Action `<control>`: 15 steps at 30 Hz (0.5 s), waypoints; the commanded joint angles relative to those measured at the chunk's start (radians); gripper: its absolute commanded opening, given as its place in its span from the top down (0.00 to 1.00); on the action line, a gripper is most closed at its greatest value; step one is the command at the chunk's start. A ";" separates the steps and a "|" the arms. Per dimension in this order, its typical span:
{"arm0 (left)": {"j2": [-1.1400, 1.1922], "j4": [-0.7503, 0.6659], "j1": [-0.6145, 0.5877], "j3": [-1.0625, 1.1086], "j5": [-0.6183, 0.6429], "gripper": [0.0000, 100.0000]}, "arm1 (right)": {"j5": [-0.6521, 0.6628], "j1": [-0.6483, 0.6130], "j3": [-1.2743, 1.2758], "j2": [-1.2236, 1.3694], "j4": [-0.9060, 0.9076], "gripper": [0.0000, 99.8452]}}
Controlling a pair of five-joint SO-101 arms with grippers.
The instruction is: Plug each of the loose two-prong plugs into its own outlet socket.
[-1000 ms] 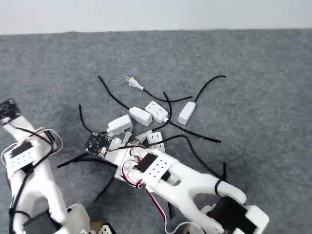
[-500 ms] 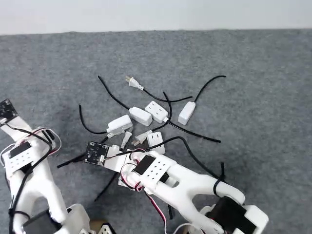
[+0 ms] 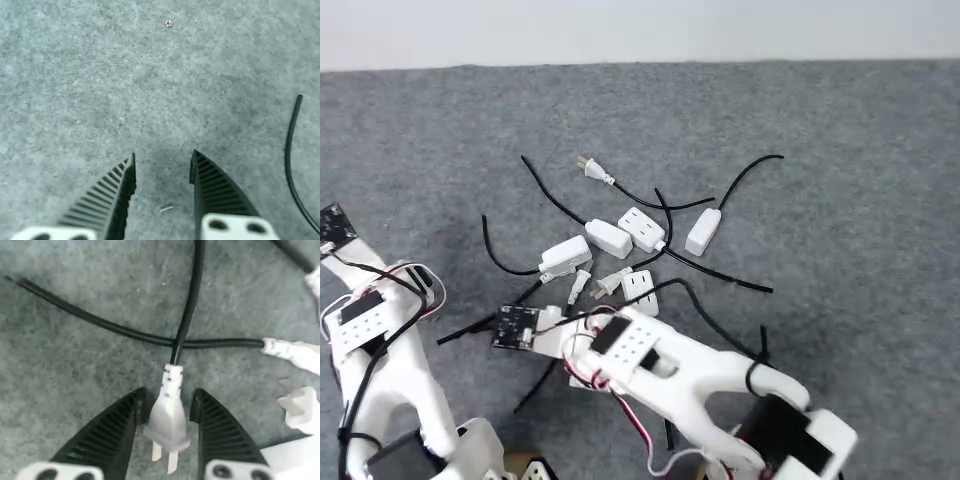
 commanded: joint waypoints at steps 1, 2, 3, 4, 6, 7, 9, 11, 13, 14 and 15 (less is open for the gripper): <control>0.000 0.009 0.000 -0.031 0.012 0.83 | 0.014 -0.005 -0.133 0.056 0.068 0.84; 0.000 0.009 0.000 -0.031 0.012 0.83 | 0.014 -0.005 -0.163 0.079 0.090 0.84; 0.000 0.011 0.000 -0.031 0.012 0.83 | 0.014 -0.005 -0.186 0.101 0.107 0.84; 0.000 0.011 0.000 -0.031 0.012 0.83 | 0.014 -0.005 -0.204 0.116 0.120 0.84; 0.000 0.011 0.000 -0.031 0.012 0.83 | 0.014 -0.005 -0.224 0.137 0.134 0.87; 0.000 0.011 0.000 -0.031 0.012 0.83 | 0.014 -0.005 -0.227 0.140 0.142 0.91; 0.000 0.011 0.002 -0.031 0.009 0.83 | 0.014 -0.005 -0.224 0.137 0.150 1.00; 0.000 0.009 0.002 -0.031 0.009 0.83 | 0.012 -0.001 -0.216 0.127 0.151 0.97; 0.000 0.008 0.002 -0.031 0.009 0.83 | 0.012 0.012 -0.195 0.105 0.151 0.99; 0.000 0.008 0.002 -0.031 0.008 0.83 | 0.014 0.025 -0.181 0.088 0.154 0.99; 0.000 0.008 0.002 -0.031 0.008 0.83 | 0.014 0.042 -0.167 0.061 0.166 0.99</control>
